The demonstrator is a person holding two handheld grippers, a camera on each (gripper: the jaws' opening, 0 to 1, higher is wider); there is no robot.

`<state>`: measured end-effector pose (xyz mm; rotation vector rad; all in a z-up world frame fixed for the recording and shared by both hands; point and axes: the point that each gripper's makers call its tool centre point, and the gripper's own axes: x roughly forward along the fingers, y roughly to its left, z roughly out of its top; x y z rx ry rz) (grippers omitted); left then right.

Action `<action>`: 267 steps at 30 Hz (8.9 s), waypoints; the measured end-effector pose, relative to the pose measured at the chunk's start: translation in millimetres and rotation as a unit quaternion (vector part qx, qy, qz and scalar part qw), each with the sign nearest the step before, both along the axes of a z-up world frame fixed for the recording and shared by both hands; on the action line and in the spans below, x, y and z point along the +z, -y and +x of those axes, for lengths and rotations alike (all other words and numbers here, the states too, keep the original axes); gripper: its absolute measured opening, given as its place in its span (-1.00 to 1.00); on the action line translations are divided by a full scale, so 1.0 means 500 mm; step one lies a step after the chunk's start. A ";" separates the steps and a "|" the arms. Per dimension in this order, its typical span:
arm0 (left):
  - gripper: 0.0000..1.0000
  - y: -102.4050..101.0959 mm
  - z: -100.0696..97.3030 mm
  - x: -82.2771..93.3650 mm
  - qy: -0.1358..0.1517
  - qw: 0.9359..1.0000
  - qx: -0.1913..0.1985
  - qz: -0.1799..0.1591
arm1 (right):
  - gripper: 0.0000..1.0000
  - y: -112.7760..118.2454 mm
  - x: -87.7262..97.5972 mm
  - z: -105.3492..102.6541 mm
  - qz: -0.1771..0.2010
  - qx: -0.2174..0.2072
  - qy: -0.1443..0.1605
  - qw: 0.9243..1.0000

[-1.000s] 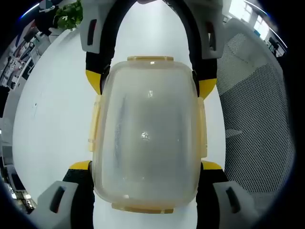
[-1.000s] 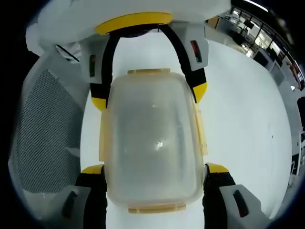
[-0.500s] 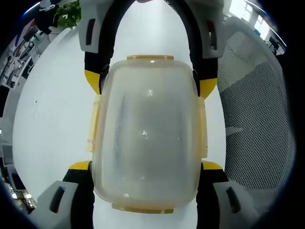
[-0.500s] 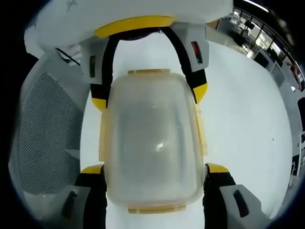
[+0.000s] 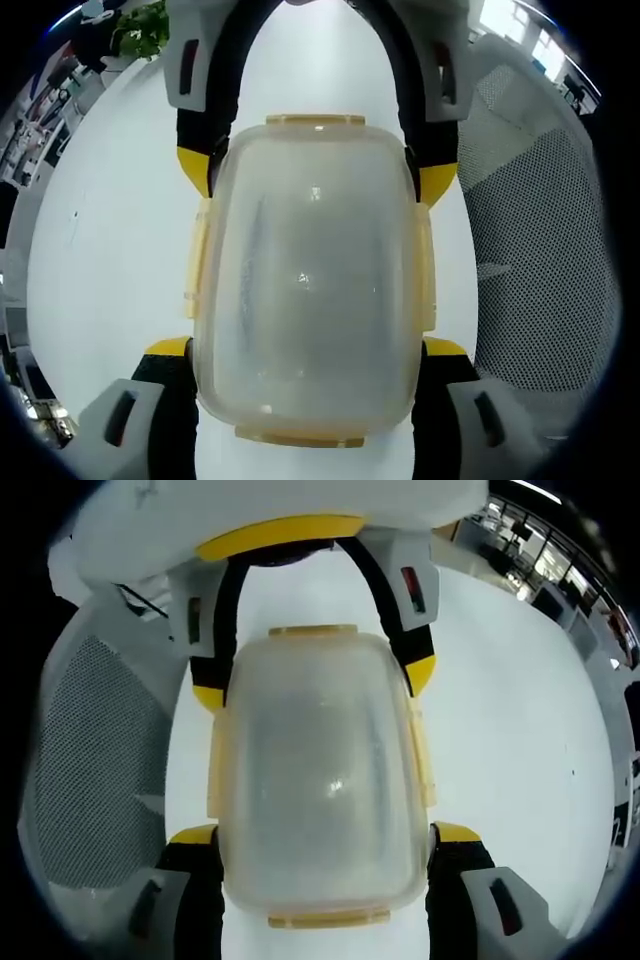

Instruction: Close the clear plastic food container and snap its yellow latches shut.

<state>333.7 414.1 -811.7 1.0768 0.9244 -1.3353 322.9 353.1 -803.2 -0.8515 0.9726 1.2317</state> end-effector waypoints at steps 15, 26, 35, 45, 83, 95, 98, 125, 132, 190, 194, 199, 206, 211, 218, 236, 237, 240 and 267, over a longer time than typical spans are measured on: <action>0.79 0.001 0.023 0.000 0.001 1.000 0.001 0.004 | 0.69 0.002 -0.002 0.026 0.000 0.000 0.001 1.000; 0.79 0.003 0.044 -0.001 0.001 1.000 0.002 0.004 | 0.69 0.004 -0.001 0.046 0.004 -0.001 0.002 1.000; 0.79 0.004 0.059 -0.003 0.001 1.000 0.002 0.005 | 0.69 0.005 -0.004 0.061 -0.001 -0.002 0.001 1.000; 0.79 0.007 0.080 -0.004 0.001 1.000 0.002 0.006 | 0.70 0.008 -0.006 0.082 -0.002 -0.003 0.002 1.000; 0.79 0.020 0.164 -0.001 0.001 1.000 0.008 0.003 | 0.71 0.021 -0.005 0.167 -0.007 -0.001 0.004 1.000; 0.79 0.021 0.200 0.002 0.001 1.000 0.007 0.004 | 0.71 0.022 -0.002 0.203 -0.006 -0.004 0.005 1.000; 0.79 0.021 0.208 0.003 0.001 1.000 0.007 0.003 | 0.71 0.021 0.000 0.210 -0.006 -0.003 0.005 1.000; 0.79 0.019 0.273 -0.003 0.002 1.000 0.007 0.014 | 0.71 0.020 -0.005 0.276 -0.006 -0.005 0.007 1.000; 0.79 0.020 0.287 -0.002 0.002 1.000 0.008 0.009 | 0.71 0.021 -0.005 0.290 -0.006 -0.004 0.008 1.000; 0.98 0.037 0.326 0.015 0.024 1.000 -0.016 0.004 | 0.92 0.043 0.008 0.323 0.012 0.002 0.018 1.000; 0.97 0.037 0.323 0.019 0.026 0.999 -0.018 -0.006 | 0.88 0.035 0.026 0.324 0.056 -0.001 0.031 0.998; 0.96 0.056 0.323 0.040 0.022 0.997 0.012 -0.068 | 0.89 0.030 0.036 0.312 0.110 -0.037 0.028 0.993; 0.97 0.070 0.331 0.067 0.028 0.984 0.072 -0.160 | 0.89 0.022 0.051 0.315 0.178 -0.095 0.048 0.978; 0.97 0.073 0.332 0.078 0.034 0.968 0.114 -0.222 | 0.89 0.024 0.066 0.320 0.229 -0.149 0.061 0.960; 0.94 0.059 0.332 0.092 0.049 0.944 0.167 -0.279 | 0.87 0.021 0.083 0.320 0.284 -0.197 0.091 0.934; 0.90 0.031 0.325 0.113 0.054 0.896 0.255 -0.360 | 0.85 0.044 0.120 0.313 0.345 -0.286 0.113 0.887; 0.90 0.032 0.324 0.114 0.049 0.892 0.262 -0.365 | 0.85 0.048 0.123 0.312 0.346 -0.291 0.115 0.884; 0.90 0.025 0.315 0.111 0.047 0.889 0.271 -0.367 | 0.84 0.054 0.129 0.308 0.356 -0.304 0.119 0.876; 0.78 -0.035 0.269 0.141 0.057 0.850 0.343 -0.395 | 0.78 0.113 0.163 0.255 0.358 -0.356 0.144 0.851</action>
